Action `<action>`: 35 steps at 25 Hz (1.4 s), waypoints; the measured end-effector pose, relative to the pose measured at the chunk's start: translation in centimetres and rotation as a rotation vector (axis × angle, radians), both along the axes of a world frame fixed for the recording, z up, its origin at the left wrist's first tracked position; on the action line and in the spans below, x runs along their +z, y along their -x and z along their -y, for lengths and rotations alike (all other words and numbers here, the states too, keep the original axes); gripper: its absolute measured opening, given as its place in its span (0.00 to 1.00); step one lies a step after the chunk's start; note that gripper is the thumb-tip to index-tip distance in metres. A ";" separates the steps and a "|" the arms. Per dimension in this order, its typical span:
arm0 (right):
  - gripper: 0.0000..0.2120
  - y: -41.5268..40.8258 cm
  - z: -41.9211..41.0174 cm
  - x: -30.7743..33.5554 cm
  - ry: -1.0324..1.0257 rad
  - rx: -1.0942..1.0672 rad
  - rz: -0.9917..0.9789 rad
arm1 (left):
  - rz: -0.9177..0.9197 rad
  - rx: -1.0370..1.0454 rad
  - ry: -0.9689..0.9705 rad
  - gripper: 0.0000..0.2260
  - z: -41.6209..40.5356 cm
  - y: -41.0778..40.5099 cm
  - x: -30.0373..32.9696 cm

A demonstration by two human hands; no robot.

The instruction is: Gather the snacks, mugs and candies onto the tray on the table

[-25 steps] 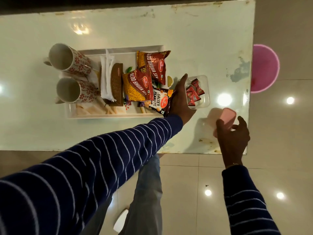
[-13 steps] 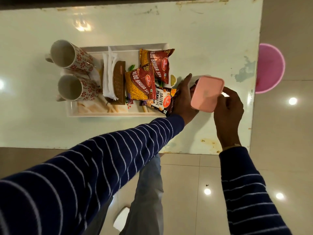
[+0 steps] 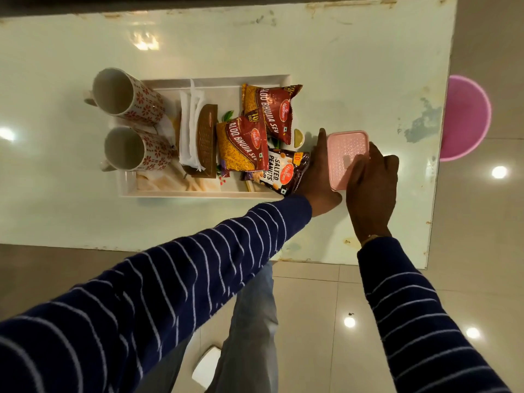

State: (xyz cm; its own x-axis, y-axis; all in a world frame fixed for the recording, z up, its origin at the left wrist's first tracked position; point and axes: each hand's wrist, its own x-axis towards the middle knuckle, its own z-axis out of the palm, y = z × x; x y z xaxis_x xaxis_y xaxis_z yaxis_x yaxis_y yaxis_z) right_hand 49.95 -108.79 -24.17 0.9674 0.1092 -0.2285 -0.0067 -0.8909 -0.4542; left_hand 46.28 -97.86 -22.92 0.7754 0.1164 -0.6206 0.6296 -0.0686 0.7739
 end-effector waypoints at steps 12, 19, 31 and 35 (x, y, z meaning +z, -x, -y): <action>0.28 0.0 -0.1 -0.5 -0.119 0.108 -0.053 | 0.063 0.434 -0.098 0.20 2.0 -0.3 -0.3; 0.30 -0.4 -0.3 0.0 -0.118 0.098 -0.116 | 0.008 0.448 -0.129 0.20 2.5 -0.8 0.4; 0.26 0.8 -0.5 4.0 0.233 0.155 -0.014 | -0.118 0.250 0.211 0.29 -2.5 -0.9 8.6; 0.28 2.8 -4.1 9.4 0.222 0.209 0.066 | 0.201 0.179 -0.087 0.22 -8.6 2.6 13.3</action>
